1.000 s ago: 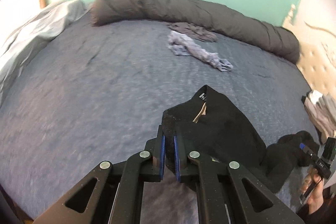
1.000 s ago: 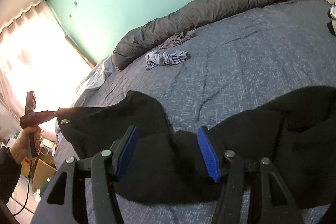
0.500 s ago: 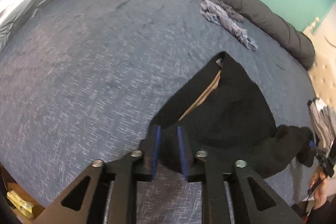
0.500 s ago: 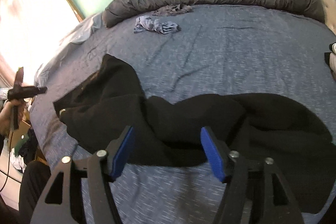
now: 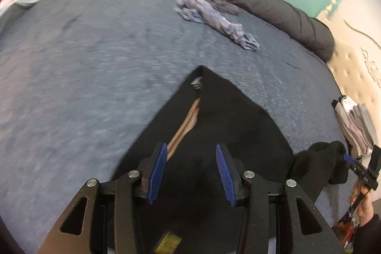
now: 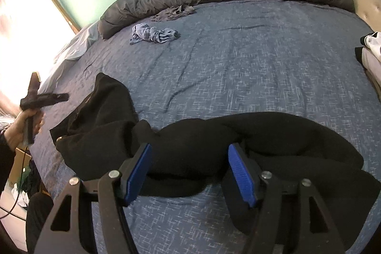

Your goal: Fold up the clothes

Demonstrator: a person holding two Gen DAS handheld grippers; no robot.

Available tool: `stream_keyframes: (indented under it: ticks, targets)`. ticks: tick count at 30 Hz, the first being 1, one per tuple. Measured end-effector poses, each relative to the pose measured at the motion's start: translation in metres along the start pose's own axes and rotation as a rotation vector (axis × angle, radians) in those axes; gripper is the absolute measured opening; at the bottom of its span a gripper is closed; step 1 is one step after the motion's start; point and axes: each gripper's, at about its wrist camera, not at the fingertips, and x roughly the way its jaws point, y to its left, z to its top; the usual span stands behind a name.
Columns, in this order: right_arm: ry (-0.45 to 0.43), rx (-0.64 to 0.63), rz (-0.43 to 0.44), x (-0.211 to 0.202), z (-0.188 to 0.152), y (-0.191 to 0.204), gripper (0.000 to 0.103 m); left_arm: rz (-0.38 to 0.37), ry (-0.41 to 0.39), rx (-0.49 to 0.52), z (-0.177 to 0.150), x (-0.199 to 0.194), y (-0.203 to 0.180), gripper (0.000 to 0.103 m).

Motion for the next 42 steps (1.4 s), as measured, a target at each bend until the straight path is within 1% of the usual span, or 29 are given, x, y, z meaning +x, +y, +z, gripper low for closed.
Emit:
stream_keyframes:
  ticks: [4, 7, 10, 14, 16, 17, 18, 19, 20, 21, 22, 23, 27, 30, 35, 39, 42]
  targets:
    - [0.0, 0.004, 0.003, 0.003, -0.002, -0.009, 0.068, -0.006, 0.021, -0.003, 0.025, 0.038, -0.011, 0.047]
    - [-0.002, 0.018, 0.009, 0.005, -0.002, -0.018, 0.068, -0.009, 0.014, -0.024, 0.042, 0.062, -0.013, 0.047]
    - [-0.002, 0.031, 0.017, 0.009, -0.002, -0.023, 0.068, 0.0, 0.011, -0.026, 0.054, 0.079, -0.012, 0.047]
    - [0.006, 0.023, 0.025, 0.014, 0.0, -0.024, 0.068, -0.028, -0.002, -0.023, 0.067, 0.088, -0.009, 0.047]
    - [0.009, 0.014, 0.023, 0.017, 0.002, -0.023, 0.068, -0.031, 0.003, -0.005, 0.07, 0.092, -0.01, 0.046]
    - [0.008, 0.013, 0.021, 0.018, 0.002, -0.023, 0.068, -0.037, 0.008, 0.003, 0.072, 0.094, -0.011, 0.045]
    - [0.008, 0.014, 0.022, 0.018, 0.003, -0.022, 0.068, -0.06, 0.017, 0.008, 0.073, 0.097, -0.012, 0.036]
    - [0.007, 0.014, 0.023, 0.019, 0.004, -0.022, 0.068, -0.065, 0.02, 0.012, 0.073, 0.098, -0.012, 0.031]
    - [0.007, 0.014, 0.024, 0.019, 0.005, -0.021, 0.068, -0.065, 0.022, 0.016, 0.074, 0.098, -0.013, 0.022]
    - [0.006, 0.013, 0.025, 0.02, 0.005, -0.021, 0.068, -0.069, 0.021, 0.023, 0.074, 0.098, -0.014, 0.016]
    - [0.007, 0.009, 0.026, 0.02, 0.005, -0.02, 0.068, -0.073, 0.02, 0.03, 0.074, 0.097, -0.015, 0.013]
    - [0.006, 0.007, 0.025, 0.02, 0.006, -0.02, 0.068, -0.07, 0.011, 0.042, 0.073, 0.094, -0.016, 0.005]
    - [0.012, -0.002, 0.025, 0.022, 0.007, -0.015, 0.068, -0.063, -0.045, 0.053, 0.077, 0.072, -0.013, 0.003]
    - [0.01, -0.003, 0.027, 0.023, 0.009, -0.013, 0.068, -0.06, -0.097, 0.037, 0.086, 0.048, -0.006, 0.002]
    - [0.005, -0.011, 0.027, 0.023, 0.013, -0.01, 0.068, -0.042, -0.192, -0.04, 0.108, 0.008, 0.015, 0.001]
    - [0.005, -0.016, 0.019, 0.025, 0.018, -0.009, 0.068, -0.002, -0.239, -0.097, 0.131, -0.008, 0.032, 0.001]
    - [0.004, -0.021, 0.013, 0.027, 0.021, -0.01, 0.068, 0.066, -0.265, -0.13, 0.14, -0.012, 0.045, 0.001]
